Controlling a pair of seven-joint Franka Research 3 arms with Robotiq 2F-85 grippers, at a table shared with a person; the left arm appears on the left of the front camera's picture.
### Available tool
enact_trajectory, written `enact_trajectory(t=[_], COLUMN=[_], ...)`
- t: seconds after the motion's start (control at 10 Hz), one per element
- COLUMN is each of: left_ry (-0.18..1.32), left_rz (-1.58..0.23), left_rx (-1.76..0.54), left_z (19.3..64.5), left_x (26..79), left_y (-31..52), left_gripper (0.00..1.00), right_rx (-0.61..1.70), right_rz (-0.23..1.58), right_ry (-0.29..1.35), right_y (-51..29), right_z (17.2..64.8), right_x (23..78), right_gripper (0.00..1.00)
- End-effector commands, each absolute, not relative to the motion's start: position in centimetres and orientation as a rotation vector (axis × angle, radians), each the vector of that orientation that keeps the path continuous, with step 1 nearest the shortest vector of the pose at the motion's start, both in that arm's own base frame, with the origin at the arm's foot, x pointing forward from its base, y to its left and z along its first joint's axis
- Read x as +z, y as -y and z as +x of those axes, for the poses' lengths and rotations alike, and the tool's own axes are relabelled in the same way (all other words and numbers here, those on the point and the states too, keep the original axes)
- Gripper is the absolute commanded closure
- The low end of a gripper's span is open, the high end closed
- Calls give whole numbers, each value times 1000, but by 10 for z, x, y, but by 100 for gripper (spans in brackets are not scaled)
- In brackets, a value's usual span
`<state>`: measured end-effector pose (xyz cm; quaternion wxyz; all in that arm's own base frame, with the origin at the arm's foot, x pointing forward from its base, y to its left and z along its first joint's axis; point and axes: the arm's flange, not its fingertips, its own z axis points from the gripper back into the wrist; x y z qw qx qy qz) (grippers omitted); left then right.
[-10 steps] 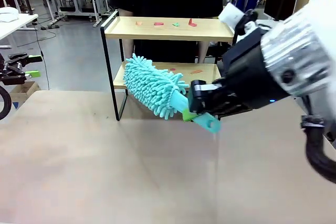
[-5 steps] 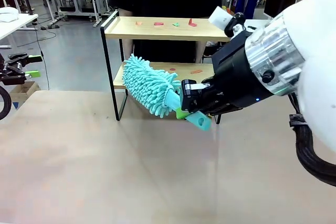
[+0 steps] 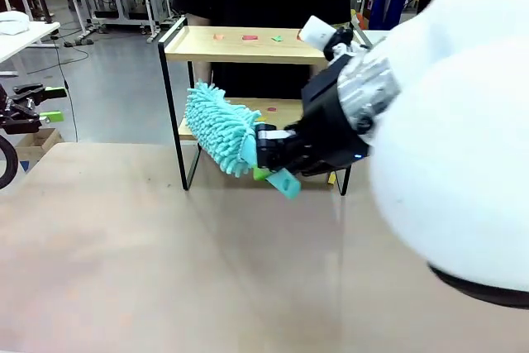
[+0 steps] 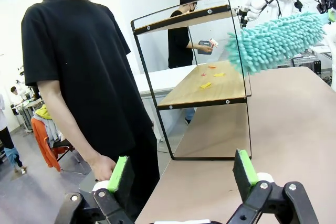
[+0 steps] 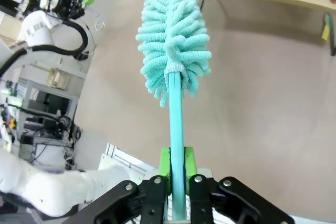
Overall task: Clean the shelf.
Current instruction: Clean the specific section of the Shelf indicated by the human with the Duster.
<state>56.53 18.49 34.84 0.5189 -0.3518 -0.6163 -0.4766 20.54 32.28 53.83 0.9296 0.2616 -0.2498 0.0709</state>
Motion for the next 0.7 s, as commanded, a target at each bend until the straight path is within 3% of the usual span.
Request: enact_trajectory(t=[0.0,0.6], left_ry=[1483,1483], left_rz=[-841,-841], left_rx=[-1145,-1145], left_z=[563,563], left_x=[352,352], left_y=[-184,-184], left_gripper=[0,0], right_rx=[59,-54], right_rz=[533,420], right_ry=[562,660], right_y=[-353,-426], right_z=[221,271], right_x=[536,534], right_gripper=[87,87])
